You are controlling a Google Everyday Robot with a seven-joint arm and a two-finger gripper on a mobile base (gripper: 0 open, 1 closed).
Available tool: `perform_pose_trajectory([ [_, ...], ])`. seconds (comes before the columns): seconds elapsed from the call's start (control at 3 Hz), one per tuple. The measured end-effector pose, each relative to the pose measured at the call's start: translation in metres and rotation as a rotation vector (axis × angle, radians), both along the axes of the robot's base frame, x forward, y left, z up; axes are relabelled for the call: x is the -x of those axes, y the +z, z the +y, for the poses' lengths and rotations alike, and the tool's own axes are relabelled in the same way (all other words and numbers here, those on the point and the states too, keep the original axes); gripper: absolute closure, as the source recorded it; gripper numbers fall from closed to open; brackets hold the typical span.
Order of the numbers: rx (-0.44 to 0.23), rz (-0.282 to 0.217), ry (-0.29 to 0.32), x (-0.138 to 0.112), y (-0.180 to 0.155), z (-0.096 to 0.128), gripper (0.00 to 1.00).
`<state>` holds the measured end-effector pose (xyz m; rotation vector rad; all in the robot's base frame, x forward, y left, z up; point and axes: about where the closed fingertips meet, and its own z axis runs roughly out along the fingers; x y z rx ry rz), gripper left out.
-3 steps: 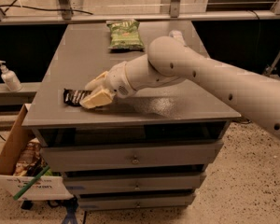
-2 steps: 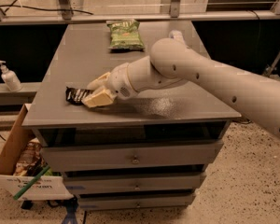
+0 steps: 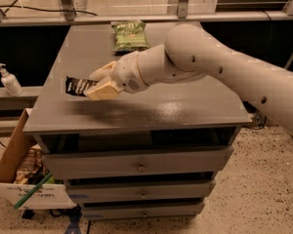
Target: Pick rxbar chocolate
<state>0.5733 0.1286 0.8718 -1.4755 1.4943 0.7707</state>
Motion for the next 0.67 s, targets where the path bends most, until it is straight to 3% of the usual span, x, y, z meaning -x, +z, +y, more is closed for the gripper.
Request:
perform_pose_trajectory([
  [0.33, -0.042, -0.077, 0.018, 0.011, 0.053, 0.003, 1.00],
  [0.67, -0.106, -0.116, 0.038, 0.023, 0.098, 0.006, 1.00],
])
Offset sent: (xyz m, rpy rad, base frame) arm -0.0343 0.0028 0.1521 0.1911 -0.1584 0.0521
